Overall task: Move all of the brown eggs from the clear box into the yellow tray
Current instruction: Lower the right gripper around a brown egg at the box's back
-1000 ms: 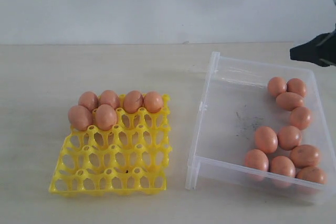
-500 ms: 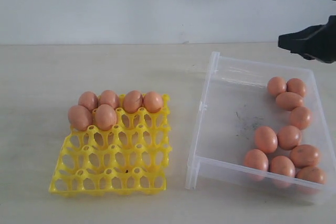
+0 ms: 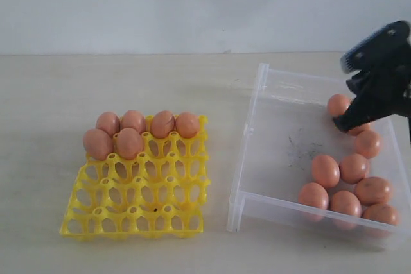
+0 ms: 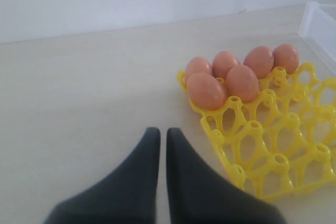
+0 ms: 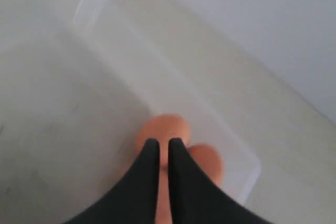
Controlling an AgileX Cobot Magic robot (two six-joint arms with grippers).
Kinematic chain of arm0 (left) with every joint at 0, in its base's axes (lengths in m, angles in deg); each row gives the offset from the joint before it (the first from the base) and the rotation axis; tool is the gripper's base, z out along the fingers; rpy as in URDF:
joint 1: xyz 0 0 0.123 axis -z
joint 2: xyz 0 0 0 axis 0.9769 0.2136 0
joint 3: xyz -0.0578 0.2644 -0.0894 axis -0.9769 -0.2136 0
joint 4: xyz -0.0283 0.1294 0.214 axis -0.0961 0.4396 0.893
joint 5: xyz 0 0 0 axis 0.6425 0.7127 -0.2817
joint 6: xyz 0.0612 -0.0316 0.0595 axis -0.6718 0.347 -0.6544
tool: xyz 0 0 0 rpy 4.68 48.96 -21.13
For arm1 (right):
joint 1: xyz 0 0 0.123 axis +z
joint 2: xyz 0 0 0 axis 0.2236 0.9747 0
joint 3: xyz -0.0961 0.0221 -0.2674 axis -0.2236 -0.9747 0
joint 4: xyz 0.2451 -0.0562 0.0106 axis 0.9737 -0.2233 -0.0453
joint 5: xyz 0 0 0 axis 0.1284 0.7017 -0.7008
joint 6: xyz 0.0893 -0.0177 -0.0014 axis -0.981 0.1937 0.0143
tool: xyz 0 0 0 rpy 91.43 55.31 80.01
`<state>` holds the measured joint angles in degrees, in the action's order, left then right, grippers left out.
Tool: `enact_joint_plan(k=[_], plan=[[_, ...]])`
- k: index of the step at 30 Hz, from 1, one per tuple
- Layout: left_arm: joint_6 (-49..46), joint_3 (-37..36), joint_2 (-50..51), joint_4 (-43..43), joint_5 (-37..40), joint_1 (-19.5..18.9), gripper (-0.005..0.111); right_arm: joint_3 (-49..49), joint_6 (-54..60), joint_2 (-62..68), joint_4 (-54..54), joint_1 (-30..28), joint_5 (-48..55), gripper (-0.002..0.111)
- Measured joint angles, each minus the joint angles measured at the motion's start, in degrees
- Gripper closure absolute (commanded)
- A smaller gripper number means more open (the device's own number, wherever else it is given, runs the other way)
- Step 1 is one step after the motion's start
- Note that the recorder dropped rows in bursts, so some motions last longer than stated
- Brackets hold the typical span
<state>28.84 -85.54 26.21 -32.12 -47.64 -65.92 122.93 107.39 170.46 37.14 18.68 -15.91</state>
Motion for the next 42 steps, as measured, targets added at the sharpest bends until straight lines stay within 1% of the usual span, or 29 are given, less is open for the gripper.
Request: enact_joint_plan(k=[1, 2, 3, 4, 6, 7, 9, 12, 14, 17, 19, 20, 23, 24, 29, 32, 34, 35, 36, 42], plan=[[0.0, 0.0, 0.0, 0.0, 0.0, 0.0, 0.103, 1.8, 9.4, 0.0, 6.6, 1.8, 7.3, 0.108], [0.0, 0.0, 0.0, 0.0, 0.0, 0.0, 0.103, 3.9, 15.1, 0.0, 11.5, 3.0, 13.9, 0.108], [0.0, 0.0, 0.0, 0.0, 0.0, 0.0, 0.103, 6.2, 17.1, 0.0, 14.8, 3.6, 19.7, 0.108], [0.0, 0.0, 0.0, 0.0, 0.0, 0.0, 0.103, 8.9, 16.9, 0.0, 16.7, 3.8, 23.7, 0.108], [0.0, 0.0, 0.0, 0.0, 0.0, 0.0, 0.103, 14.9, 12.7, -0.1, 19.2, 3.8, 32.6, 0.108], [0.0, 0.0, 0.0, 0.0, 0.0, 0.0, 0.103, 17.3, 10.6, -0.1, 19.6, 3.7, 36.4, 0.108], [0.0, 0.0, 0.0, 0.0, 0.0, 0.0, 0.103, 23.3, 8.3, -0.1, 19.3, 3.6, 47.7, 0.108], [0.0, 0.0, 0.0, 0.0, 0.0, 0.0, 0.103, 30.8, 7.7, 0.6, 16.3, 3.6, 65.1, 0.101], [0.0, 0.0, 0.0, 0.0, 0.0, 0.0, 0.103, 34.4, 7.7, 1.7, 14.6, 3.6, 74.3, 0.093], [0.0, 0.0, 0.0, 0.0, 0.0, 0.0, 0.103, 37.8, 9.5, 4.0, 10.5, 3.6, 81.8, 0.079], [0.0, 0.0, 0.0, 0.0, 0.0, 0.0, 0.103, 38.2, 10.8, 5.4, 6.3, 3.6, 83.4, 0.073], [0.0, 0.0, 0.0, 0.0, 0.0, 0.0, 0.103, 38.2, 11.3, 6.4, 3.5, 3.6, 83.7, 0.071], [0.0, 0.0, 0.0, 0.0, 0.0, 0.0, 0.103, 38.2, 11.8, 8.0, -3.5, 3.6, 81.5, 0.071], [0.0, 0.0, 0.0, 0.0, 0.0, 0.0, 0.103, 38.2, 11.9, 8.3, -4.2, 3.6, 79.7, 0.071], [0.0, 0.0, 0.0, 0.0, 0.0, 0.0, 0.103, 38.6, 16.5, 9.2, -3.1, 3.6, 71.7, 0.071], [0.0, 0.0, 0.0, 0.0, 0.0, 0.0, 0.103, 38.7, 18.8, 12.5, -3.2, 3.6, 70.4, 0.071], [0.0, 0.0, 0.0, 0.0, 0.0, 0.0, 0.103, 38.7, 19.3, 15.9, -3.5, 3.6, 69.5, 0.066], [0.0, 0.0, 0.0, 0.0, 0.0, 0.0, 0.103, 38.7, 19.4, 16.8, -3.5, 3.6, 69.0, 0.061], [0.0, 0.0, 0.0, 0.0, 0.0, 0.0, 0.103, 38.7, 19.8, 18.0, -3.5, 3.6, 68.3, 0.059], [0.0, 0.0, 0.0, 0.0, 0.0, 0.0, 0.103, 38.7, 20.0, 19.1, -4.6, 3.6, 63.7, 0.058]])
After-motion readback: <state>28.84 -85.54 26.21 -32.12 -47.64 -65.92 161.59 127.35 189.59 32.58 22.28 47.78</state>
